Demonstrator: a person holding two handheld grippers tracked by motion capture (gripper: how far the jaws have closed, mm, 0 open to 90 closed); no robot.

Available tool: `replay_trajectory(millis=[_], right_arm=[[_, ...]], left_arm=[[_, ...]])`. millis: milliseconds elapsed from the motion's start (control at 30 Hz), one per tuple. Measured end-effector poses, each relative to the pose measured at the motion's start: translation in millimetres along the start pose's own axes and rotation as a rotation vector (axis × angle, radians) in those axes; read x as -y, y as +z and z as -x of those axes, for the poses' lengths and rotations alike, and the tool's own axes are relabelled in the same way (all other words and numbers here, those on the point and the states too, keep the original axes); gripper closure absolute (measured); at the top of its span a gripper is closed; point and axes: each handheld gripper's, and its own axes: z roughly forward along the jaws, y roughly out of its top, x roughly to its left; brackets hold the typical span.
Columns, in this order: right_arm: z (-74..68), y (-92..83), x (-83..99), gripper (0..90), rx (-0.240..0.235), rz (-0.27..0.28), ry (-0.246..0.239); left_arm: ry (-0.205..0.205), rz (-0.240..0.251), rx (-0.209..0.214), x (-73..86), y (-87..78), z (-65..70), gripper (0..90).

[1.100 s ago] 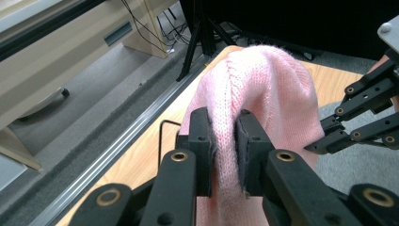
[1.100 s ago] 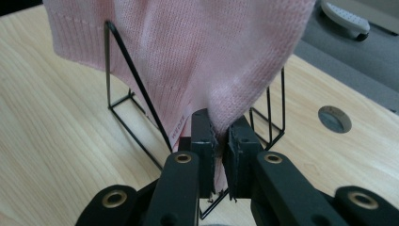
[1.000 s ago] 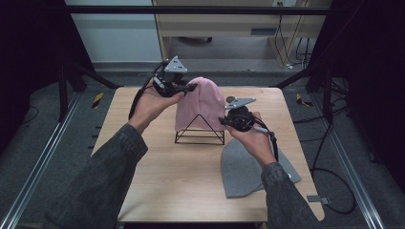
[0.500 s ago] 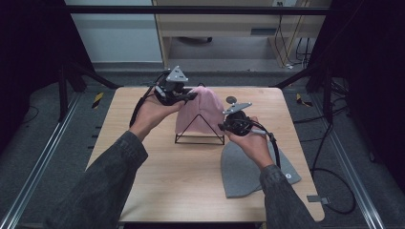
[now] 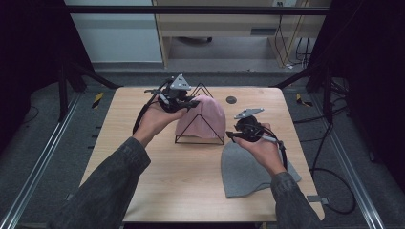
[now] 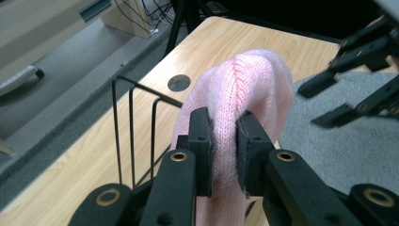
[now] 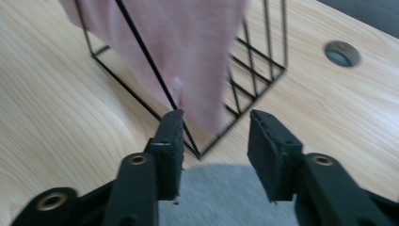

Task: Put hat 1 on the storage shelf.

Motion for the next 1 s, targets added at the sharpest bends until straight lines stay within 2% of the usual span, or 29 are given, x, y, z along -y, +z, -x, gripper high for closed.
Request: replay_trajectory(millis=[167,267,433,467,567,600,633,700,733,833,867,900,933,1000], right_arm=[[13.7,-10.1,11.5,46.4,0.053,-0.005,0.026],[21.4,-15.9,19.9,46.2,0.069,-0.007,0.040],[31.5,-21.2,31.3,46.4,0.086,-0.015,0.066],[34.8,-23.1,35.1,46.2,0.092,-0.016,0.078],[39.6,-25.0,39.4,45.7,0.095,-0.021,0.090],[41.0,-25.0,40.4,44.6,0.095,-0.023,0.094],[42.5,-24.7,41.3,43.2,0.099,-0.027,0.099],[45.7,-23.0,42.9,41.4,0.095,-0.032,0.113],[47.6,-21.7,43.4,40.2,0.090,-0.035,0.121],[54.0,-15.3,45.3,37.4,0.082,-0.059,0.133],[54.0,-15.3,45.3,37.4,0.082,-0.059,0.133],[58.7,-8.9,47.2,37.9,0.076,-0.074,0.147],[58.7,-8.9,47.2,37.9,0.076,-0.074,0.147],[62.9,-0.4,49.6,41.7,0.074,-0.090,0.156]], left_arm=[[-0.013,-0.025,0.013,12.1,5.7,0.4,77.8],[-0.008,-0.039,0.015,18.6,8.3,0.4,77.5],[-0.037,-0.034,0.023,25.4,8.4,-1.8,75.0],[-0.058,-0.020,0.011,27.5,6.7,-1.2,69.3],[-0.065,-0.005,0.004,30.2,2.9,0.2,62.9],[-0.060,-0.009,-0.002,31.6,0.7,1.3,60.3],[-0.037,-0.029,-0.025,35.0,-4.9,4.4,57.2],[-0.044,-0.027,-0.041,37.6,-8.7,6.2,48.5],[-0.064,-0.012,-0.046,40.9,-12.1,8.4,44.8],[-0.079,-0.011,-0.049,52.2,-24.5,13.3,33.2],[-0.081,-0.018,-0.050,56.6,-28.8,15.0,33.2],[-0.085,-0.020,-0.049,61.6,-32.9,17.0,26.7],[-0.087,-0.023,-0.048,67.2,-36.9,19.3,26.7],[-0.089,-0.035,-0.044,80.0,-43.1,24.5,20.7]])
